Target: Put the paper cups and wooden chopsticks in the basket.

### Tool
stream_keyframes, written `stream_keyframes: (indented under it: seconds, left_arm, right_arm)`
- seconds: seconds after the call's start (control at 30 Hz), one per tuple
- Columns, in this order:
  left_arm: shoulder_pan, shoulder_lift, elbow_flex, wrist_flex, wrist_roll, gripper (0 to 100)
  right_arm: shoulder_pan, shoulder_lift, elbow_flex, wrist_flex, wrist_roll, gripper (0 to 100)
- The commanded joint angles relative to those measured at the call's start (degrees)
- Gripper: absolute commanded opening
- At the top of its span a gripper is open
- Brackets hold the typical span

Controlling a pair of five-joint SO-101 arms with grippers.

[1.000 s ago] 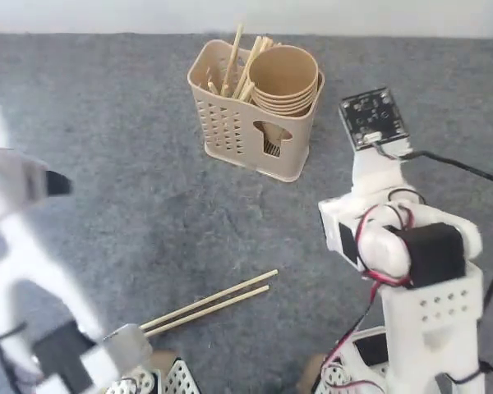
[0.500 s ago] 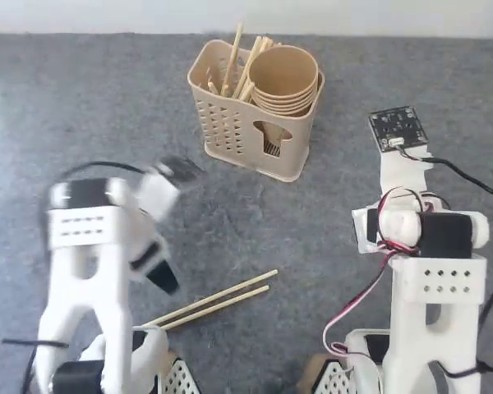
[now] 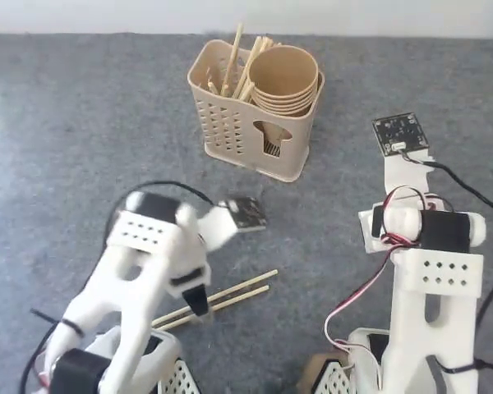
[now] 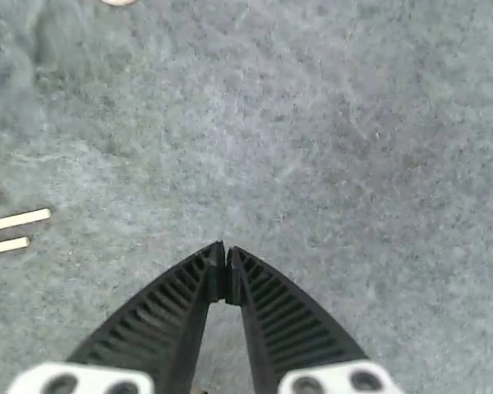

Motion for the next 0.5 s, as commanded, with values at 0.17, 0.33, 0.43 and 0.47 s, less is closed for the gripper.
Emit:
stream_keyframes:
  seconds: [0.17, 0.33, 0.43, 0.47]
  left_arm:
    - [5.1, -0.4, 15.8, -24.7, 2.1, 29]
    - [5.6, 0.1, 16.4, -21.7, 3.1, 29]
    - [6.7, 0.1, 18.4, -21.1, 3.1, 28]
    - [6.8, -0.3, 19.1, -21.0, 3.1, 27]
  right_arm:
    - [2.5, -1.5, -0.4, -1.5, 2.2, 0.7]
    - [3.2, -1.5, -0.4, -1.6, 3.1, 0.7]
    - [3.0, -1.5, -0.4, -1.6, 2.8, 0.7]
    - [2.9, -1.5, -0.4, -1.6, 2.7, 0.7]
